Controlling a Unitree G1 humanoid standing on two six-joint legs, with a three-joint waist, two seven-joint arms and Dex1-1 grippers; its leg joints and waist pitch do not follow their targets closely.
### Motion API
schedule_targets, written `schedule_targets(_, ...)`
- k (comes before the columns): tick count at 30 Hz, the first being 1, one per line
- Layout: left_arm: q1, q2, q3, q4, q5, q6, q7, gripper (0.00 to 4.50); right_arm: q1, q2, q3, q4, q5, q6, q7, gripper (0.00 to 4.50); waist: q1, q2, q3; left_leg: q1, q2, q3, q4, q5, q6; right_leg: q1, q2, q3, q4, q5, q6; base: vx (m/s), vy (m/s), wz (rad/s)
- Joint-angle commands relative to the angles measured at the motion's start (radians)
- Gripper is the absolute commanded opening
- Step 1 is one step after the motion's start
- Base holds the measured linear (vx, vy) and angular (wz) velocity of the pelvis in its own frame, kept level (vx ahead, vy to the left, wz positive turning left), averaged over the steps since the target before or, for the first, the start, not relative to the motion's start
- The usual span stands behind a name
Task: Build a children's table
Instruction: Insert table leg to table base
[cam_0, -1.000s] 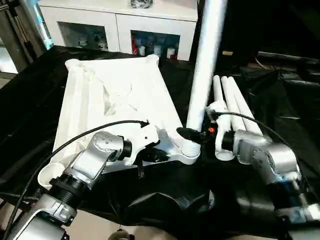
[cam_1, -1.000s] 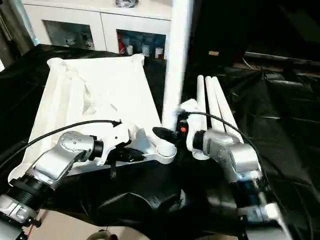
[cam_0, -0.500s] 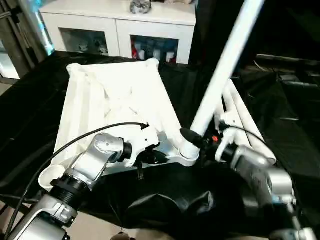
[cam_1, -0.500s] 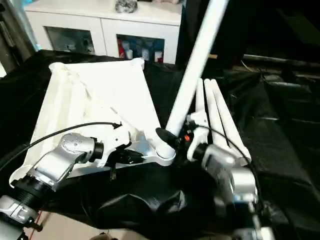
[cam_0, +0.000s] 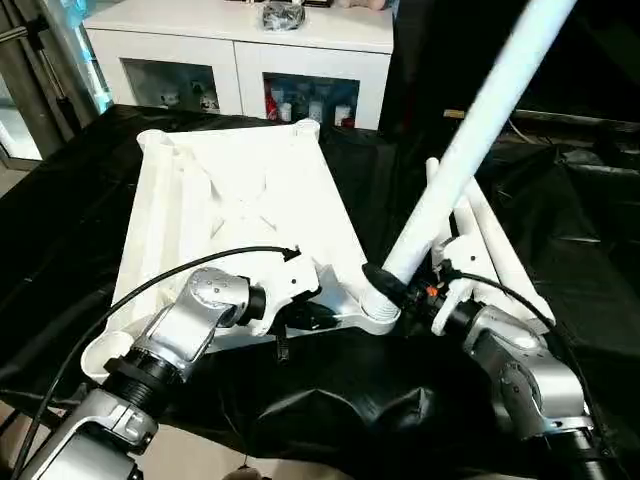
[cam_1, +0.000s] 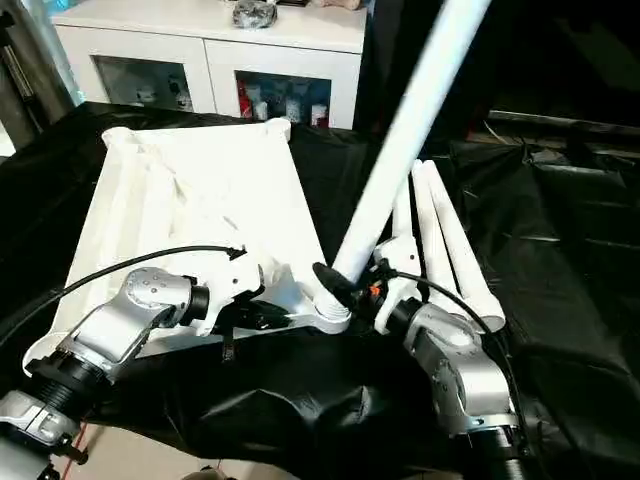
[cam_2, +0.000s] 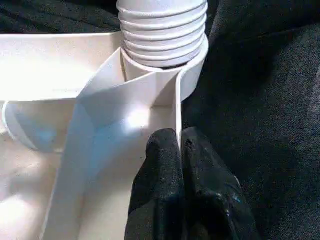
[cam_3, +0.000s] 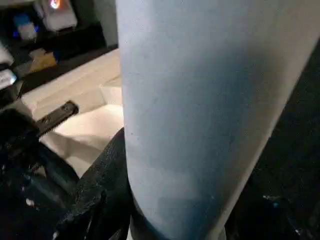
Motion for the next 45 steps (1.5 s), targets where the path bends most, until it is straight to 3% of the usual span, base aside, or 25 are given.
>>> schedule_targets(1,-0.018,0.008,-0.002,0.02,0.03,0.003,-0.001,0.0,0.028,-0.034,0.031,0.059,-0.066,0.033,0.007,1.89,-0.012,0.013,-0.046,0.022,0.057,-0.027,-0.087,-0.37,-0.046,0.012,-0.086,0.051,-0.102,-0.321,-0.172,0.0,0.0,0.0)
schedule_targets(9,-0.028,0.004,-0.001,0.038,0.03,-0.002,-0.002,0.0,-0.016,-0.089,0.089,0.175,-0.119,-0.023,0.1,1.89,-0.018,0.011,-0.042,0.025,0.057,-0.03,-0.087,-0.425,-0.049,0.007,-0.089,0.052,-0.111,-0.396,-0.167,0.0,0.0,0.0)
schedule_targets(11,-0.029,0.003,0.0,0.04,0.03,-0.002,-0.004,0.0,-0.04,-0.093,0.085,0.263,-0.126,-0.069,0.124,1.89,-0.02,0.011,-0.04,0.028,0.057,-0.031,-0.085,-0.447,-0.048,0.003,-0.092,0.052,-0.116,-0.434,-0.165,0.0,0.0,0.0)
schedule_targets(12,-0.03,0.003,0.0,0.042,0.029,-0.002,-0.005,0.0,-0.073,-0.091,0.077,0.372,-0.136,-0.123,0.145,1.89,-0.025,0.01,-0.036,0.033,0.056,-0.033,-0.085,-0.48,-0.051,0.0,-0.092,0.049,-0.122,-0.483,-0.157,0.0,0.0,0.0)
schedule_targets(14,-0.031,0.002,0.0,0.044,0.029,-0.003,-0.005,0.0,-0.087,-0.089,0.073,0.415,-0.14,-0.144,0.15,1.89,-0.036,0.006,-0.031,0.041,0.053,-0.038,-0.085,-0.536,-0.055,-0.007,-0.091,0.043,-0.134,-0.574,-0.133,0.0,0.0,0.0)
schedule_targets(16,-0.035,0.001,0.001,0.049,0.029,-0.005,-0.006,0.0,-0.144,-0.066,0.046,0.573,-0.14,-0.21,0.156,1.89,-0.05,0.007,-0.033,0.037,0.054,-0.047,-0.086,-0.565,-0.058,-0.006,-0.094,0.037,-0.135,-0.608,-0.121,0.0,0.0,0.0)
schedule_targets(20,-0.038,-0.001,0.003,0.054,0.028,-0.007,-0.007,0.0,-0.196,-0.038,0.046,0.737,-0.142,-0.29,0.196,1.89,-0.074,0.017,-0.033,0.032,0.058,-0.063,-0.1,-0.654,-0.073,0.003,-0.088,0.021,-0.134,-0.556,-0.128,0.0,0.0,0.0)
schedule_targets(21,-0.038,-0.001,0.004,0.055,0.027,-0.007,-0.007,0.0,-0.2,-0.035,0.049,0.753,-0.143,-0.301,0.205,1.89,-0.077,0.018,-0.034,0.041,0.058,-0.061,-0.099,-0.683,-0.075,-0.004,-0.088,0.02,-0.136,-0.546,-0.135,0.0,0.0,0.0)
schedule_targets(24,-0.042,0.001,-0.001,0.058,0.023,-0.02,-0.033,0.0,-0.227,-0.029,0.065,0.823,-0.146,-0.334,0.26,1.89,-0.075,0.028,-0.034,0.045,0.058,-0.06,-0.101,-0.691,-0.074,-0.005,-0.089,0.02,-0.137,-0.513,-0.151,0.0,0.0,0.0)
schedule_targets(27,-0.041,0.01,-0.009,0.051,0.018,-0.026,-0.069,0.0,-0.251,-0.03,0.079,0.872,-0.156,-0.356,0.304,1.89,-0.077,0.025,-0.036,0.046,0.059,-0.056,-0.102,-0.692,-0.072,-0.006,-0.088,0.023,-0.134,-0.466,-0.171,0.0,0.0,0.0)
schedule_targets(31,-0.039,0.027,-0.019,0.036,0.016,-0.032,-0.106,0.0,-0.287,-0.036,0.089,0.923,-0.175,-0.375,0.328,1.89,-0.077,0.023,-0.039,0.041,0.057,-0.051,-0.098,-0.656,-0.058,-0.004,-0.093,0.028,-0.131,-0.461,-0.187,0.0,0.0,0.0)
schedule_targets(33,-0.034,0.04,-0.019,0.015,0.018,-0.023,-0.112,0.0,-0.284,-0.094,0.082,0.71,-0.115,-0.256,0.422,1.89,-0.072,0.02,-0.037,0.041,0.059,-0.049,-0.102,-0.627,-0.046,-0.001,-0.088,0.031,-0.13,-0.451,-0.185,0.0,0.0,0.0)
schedule_targets(35,-0.031,0.043,-0.02,0.007,0.018,-0.018,-0.112,0.0,-0.275,-0.111,0.09,0.603,-0.094,-0.189,0.439,1.89,-0.06,0.016,-0.043,0.041,0.062,-0.04,-0.102,-0.577,-0.034,0.001,-0.086,0.037,-0.125,-0.394,-0.192,0.0,0.0,0.0)
schedule_targets(37,-0.02,0.047,-0.022,-0.012,0.018,-0.009,-0.11,0.0,-0.269,-0.142,0.121,0.412,-0.07,-0.064,0.455,1.89,-0.049,0.004,-0.048,0.037,0.062,-0.032,-0.103,-0.492,-0.011,0.01,-0.085,0.041,-0.119,-0.333,-0.198,0.026,-0.011,0.03)
schedule_targets(40,-0.012,0.048,-0.023,-0.024,0.018,-0.004,-0.108,0.0,-0.265,-0.149,0.135,0.347,-0.061,-0.024,0.465,1.89,-0.031,0.009,-0.066,0.015,0.063,-0.017,-0.087,-0.226,0.048,0.024,-0.089,0.04,-0.095,-0.093,-0.243,0.07,-0.027,0.04)
schedule_targets(43,0.0,0.055,-0.023,-0.045,0.018,0.004,-0.109,0.0,-0.237,-0.163,0.168,0.219,-0.066,0.06,0.468,1.89,-0.02,0.004,-0.069,0.007,0.062,-0.015,-0.079,-0.112,0.086,0.031,-0.085,0.033,-0.08,0.049,-0.262,0.058,-0.027,0.01)
schedule_targets(45,0.003,0.057,-0.023,-0.05,0.019,0.006,-0.109,0.0,-0.227,-0.168,0.175,0.185,-0.074,0.078,0.464,1.89,-0.018,0.005,-0.07,0.006,0.063,-0.014,-0.077,-0.091,0.096,0.031,-0.086,0.031,-0.075,0.08,-0.265,0.0,0.0,0.0)
